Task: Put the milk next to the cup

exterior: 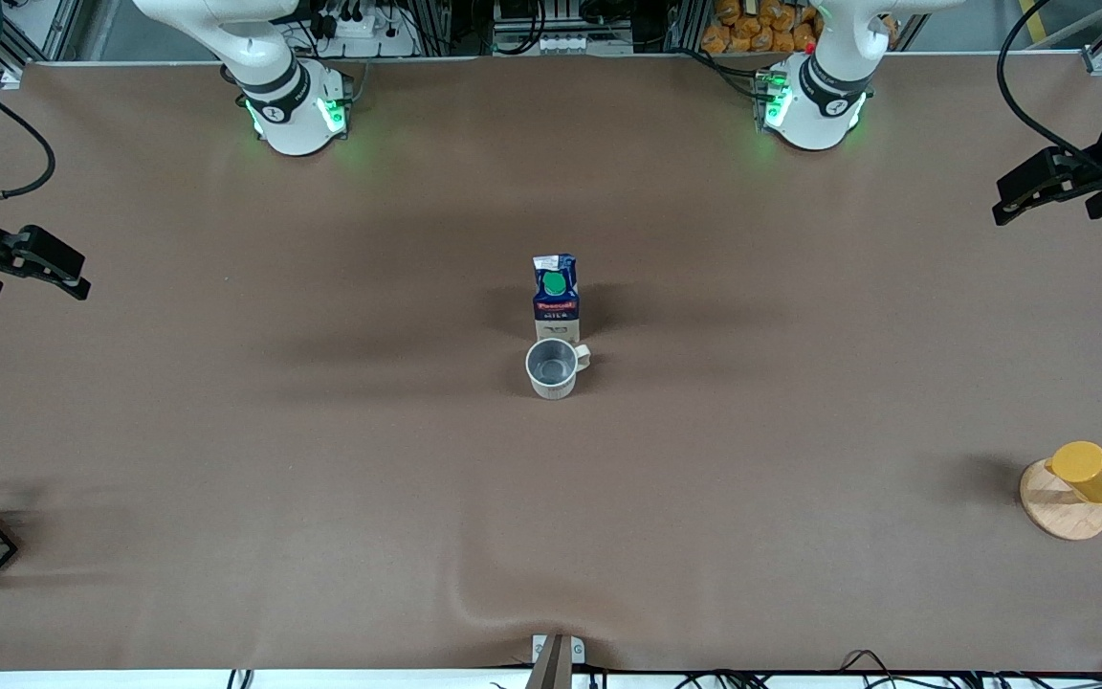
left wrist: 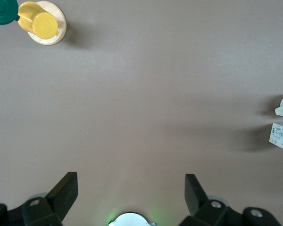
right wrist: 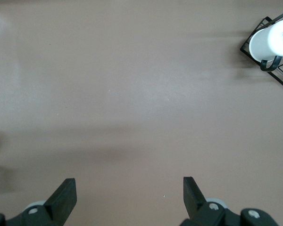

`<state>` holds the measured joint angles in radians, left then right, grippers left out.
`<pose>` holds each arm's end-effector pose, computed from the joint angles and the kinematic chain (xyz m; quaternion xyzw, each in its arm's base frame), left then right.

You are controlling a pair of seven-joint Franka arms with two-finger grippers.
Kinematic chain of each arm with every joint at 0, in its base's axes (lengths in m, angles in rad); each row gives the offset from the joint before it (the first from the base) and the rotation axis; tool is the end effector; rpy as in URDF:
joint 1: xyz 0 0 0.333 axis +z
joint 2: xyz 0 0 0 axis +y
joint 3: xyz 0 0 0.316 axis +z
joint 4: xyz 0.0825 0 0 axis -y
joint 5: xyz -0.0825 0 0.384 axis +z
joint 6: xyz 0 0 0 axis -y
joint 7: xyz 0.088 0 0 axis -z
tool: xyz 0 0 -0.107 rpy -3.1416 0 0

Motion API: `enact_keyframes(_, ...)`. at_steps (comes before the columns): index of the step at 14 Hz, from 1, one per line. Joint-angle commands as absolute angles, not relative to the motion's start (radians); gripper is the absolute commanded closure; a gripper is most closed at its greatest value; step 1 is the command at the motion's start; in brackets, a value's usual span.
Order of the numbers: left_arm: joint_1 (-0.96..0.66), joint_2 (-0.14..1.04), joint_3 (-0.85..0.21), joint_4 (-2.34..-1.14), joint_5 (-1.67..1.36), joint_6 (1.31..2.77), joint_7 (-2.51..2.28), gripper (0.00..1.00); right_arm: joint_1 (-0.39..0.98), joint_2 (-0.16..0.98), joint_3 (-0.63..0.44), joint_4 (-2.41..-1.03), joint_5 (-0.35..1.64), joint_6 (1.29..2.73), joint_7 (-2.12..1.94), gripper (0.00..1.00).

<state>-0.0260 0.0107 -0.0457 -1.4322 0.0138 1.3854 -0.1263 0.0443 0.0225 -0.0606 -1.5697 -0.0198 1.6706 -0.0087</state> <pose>0.5367 -0.0367 0.6670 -0.9992 -0.0284 0.0279 0.0094 0.5713 -0.0108 0.6216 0.9992 -0.0032 0.0391 0.0111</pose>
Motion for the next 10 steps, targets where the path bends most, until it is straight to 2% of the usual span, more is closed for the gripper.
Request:
enact_keyframes(1, -0.018, -0.017, -0.049, -1.495, -0.002, 1.428, -0.138, 0.00, 0.032, 0.025, -0.054, -1.565, 0.000, 1.663, -0.008, 0.00)
enact_keyframes(10, -0.032, 0.000, -0.049, -1.474, 0.012, 1.431, -0.138, 0.00, 0.031, 0.032, -0.055, -1.565, 0.000, 1.663, -0.009, 0.00)
